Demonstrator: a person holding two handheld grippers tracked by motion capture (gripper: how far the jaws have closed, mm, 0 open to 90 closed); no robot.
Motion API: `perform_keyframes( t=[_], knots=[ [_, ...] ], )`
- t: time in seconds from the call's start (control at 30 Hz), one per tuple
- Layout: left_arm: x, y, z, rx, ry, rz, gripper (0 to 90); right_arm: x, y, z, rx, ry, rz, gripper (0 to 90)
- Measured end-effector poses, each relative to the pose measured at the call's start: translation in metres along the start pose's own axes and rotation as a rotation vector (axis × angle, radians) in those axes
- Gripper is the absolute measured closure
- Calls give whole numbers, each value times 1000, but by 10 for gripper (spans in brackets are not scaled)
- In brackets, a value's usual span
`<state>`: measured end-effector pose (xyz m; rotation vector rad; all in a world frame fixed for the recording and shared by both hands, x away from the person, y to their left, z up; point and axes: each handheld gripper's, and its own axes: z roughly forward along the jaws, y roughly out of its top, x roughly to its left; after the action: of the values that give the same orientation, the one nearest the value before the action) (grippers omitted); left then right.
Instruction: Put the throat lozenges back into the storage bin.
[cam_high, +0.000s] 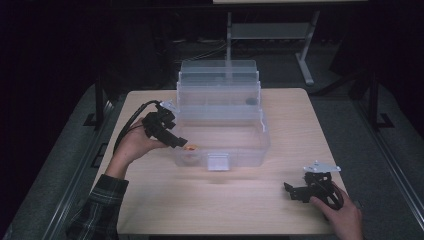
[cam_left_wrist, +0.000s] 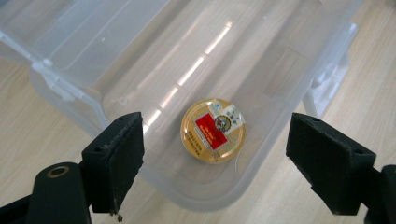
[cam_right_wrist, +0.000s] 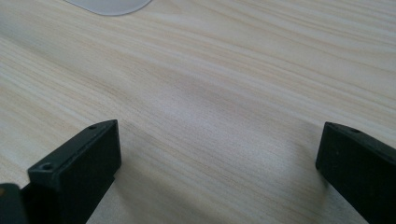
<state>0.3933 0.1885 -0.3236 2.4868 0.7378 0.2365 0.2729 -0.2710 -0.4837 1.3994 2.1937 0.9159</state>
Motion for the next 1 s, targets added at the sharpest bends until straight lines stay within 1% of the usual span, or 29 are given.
perform_keyframes(
  t=[0.03,0.2,0.27,0.37,0.4,0.5,0.6,0.67,0.8,0.83,0.87,0.9,1.0],
  knots=[
    [-1,-5,-3,-12,1,-8,185,0,0,0,0,0,0,0],
    [-3,-17,-9,-44,1,-17,185,0,0,0,1,0,0,0],
    [-3,-19,-10,-49,3,-20,185,0,0,0,0,0,0,0],
    [-6,-28,-14,-62,15,-20,185,0,0,0,0,0,0,0],
    [-6,-28,-14,-62,15,-20,185,0,0,0,0,0,0,0],
    [-9,-38,-16,-76,27,-17,185,0,0,0,1,0,2,0],
    [-10,-42,-16,-81,32,-23,184,0,0,0,0,-1,0,0],
    [-12,-49,-17,-94,37,-27,182,0,0,0,0,-1,0,0],
    [-14,-59,-18,-100,46,-31,173,0,0,0,0,2,0,0],
    [-15,-62,-18,-104,46,-37,173,0,0,0,0,2,1,0],
    [-15,-62,-18,-104,46,-37,172,0,0,0,1,2,2,0],
    [-16,-67,-17,-108,48,-43,170,0,0,0,0,2,2,0],
    [-18,-74,-14,-115,60,-46,170,0,0,0,0,0,1,0]
  ],
)
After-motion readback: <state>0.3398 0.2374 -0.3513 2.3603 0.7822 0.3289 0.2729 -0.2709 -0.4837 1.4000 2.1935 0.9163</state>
